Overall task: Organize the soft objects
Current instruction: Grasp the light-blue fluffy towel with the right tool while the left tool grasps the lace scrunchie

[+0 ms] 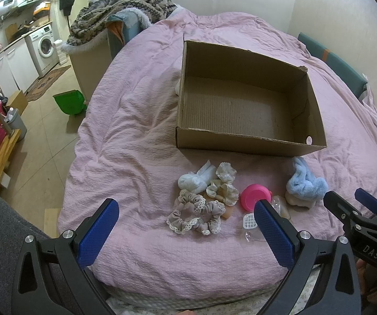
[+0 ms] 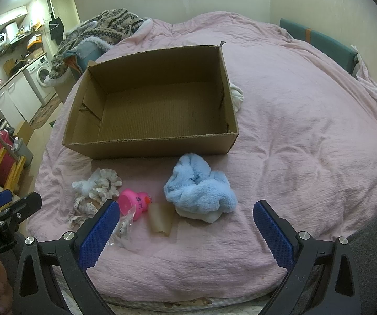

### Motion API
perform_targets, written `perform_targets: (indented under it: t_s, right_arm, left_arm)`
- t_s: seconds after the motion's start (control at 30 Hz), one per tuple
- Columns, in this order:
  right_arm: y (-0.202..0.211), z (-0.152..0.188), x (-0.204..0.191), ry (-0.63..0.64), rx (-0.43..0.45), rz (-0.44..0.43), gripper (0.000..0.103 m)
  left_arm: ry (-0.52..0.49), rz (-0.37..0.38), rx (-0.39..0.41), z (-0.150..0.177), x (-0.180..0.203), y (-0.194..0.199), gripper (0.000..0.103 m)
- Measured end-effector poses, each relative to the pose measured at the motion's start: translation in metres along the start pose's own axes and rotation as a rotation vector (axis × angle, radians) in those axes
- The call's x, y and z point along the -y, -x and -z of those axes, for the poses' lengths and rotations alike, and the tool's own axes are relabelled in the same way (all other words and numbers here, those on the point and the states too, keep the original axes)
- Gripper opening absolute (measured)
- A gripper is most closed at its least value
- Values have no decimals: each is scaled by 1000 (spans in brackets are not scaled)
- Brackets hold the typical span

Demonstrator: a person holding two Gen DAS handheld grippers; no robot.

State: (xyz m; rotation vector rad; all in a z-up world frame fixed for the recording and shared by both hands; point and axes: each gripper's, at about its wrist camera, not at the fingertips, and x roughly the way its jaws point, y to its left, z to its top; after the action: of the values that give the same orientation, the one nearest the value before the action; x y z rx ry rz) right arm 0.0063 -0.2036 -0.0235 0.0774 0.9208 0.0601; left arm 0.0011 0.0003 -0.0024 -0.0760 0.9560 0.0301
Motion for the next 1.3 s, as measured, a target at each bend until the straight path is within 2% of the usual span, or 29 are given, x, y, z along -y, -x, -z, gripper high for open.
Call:
perform_targets:
  t_s: [0.23,0.47,0.53,0.7,0.8,1.03,1.1,1.13,1.17,1.2,1.23,1.3]
  right_arm:
    - [0,-2,0,-6,-14,-16,103]
    - [-8,-30,34,-177,-140,-107,103]
    - [-16,-36,49,-272,-189,-116,103]
    - [-61,-34,70,-474,-422,-153,103]
    - [-86,-34,61,-453,-477,-129,103]
    - [-138,-27,42,-354,-533,-33,103]
    - [-146,-26,35,-306,-535,-37,86]
    - [-149,-26,33,-283,-542,-35,84]
    - [-151,-24,32,-277,-543,-32,76]
    - [-150,-24,32,-271,-536,-38,64]
    - [-148,-25,31,-259,-528,-47,59]
    - [-142,-25,32,-238,-516,-78,37]
  left_arm:
    - [6,7,-12,-2,-1,0,103]
    - [-18,-21,-21,-23,-5,2,103]
    - [-14,-26,-34,-28,-8,0,103]
    - [-7,-40,-38,-32,-12,-5,103]
    - [8,-44,-48,-29,-17,-11,103]
    - [55,-41,-90,-26,-29,-21,103]
    - [68,-38,-106,-25,-31,-23,103]
    - [70,-39,-108,-25,-32,-24,103]
    - [71,-40,-109,-25,-32,-25,103]
    - [72,-41,-110,-25,-32,-25,103]
    - [72,-39,-108,-24,-32,-25,103]
    - [72,-40,-110,-24,-32,-26,103]
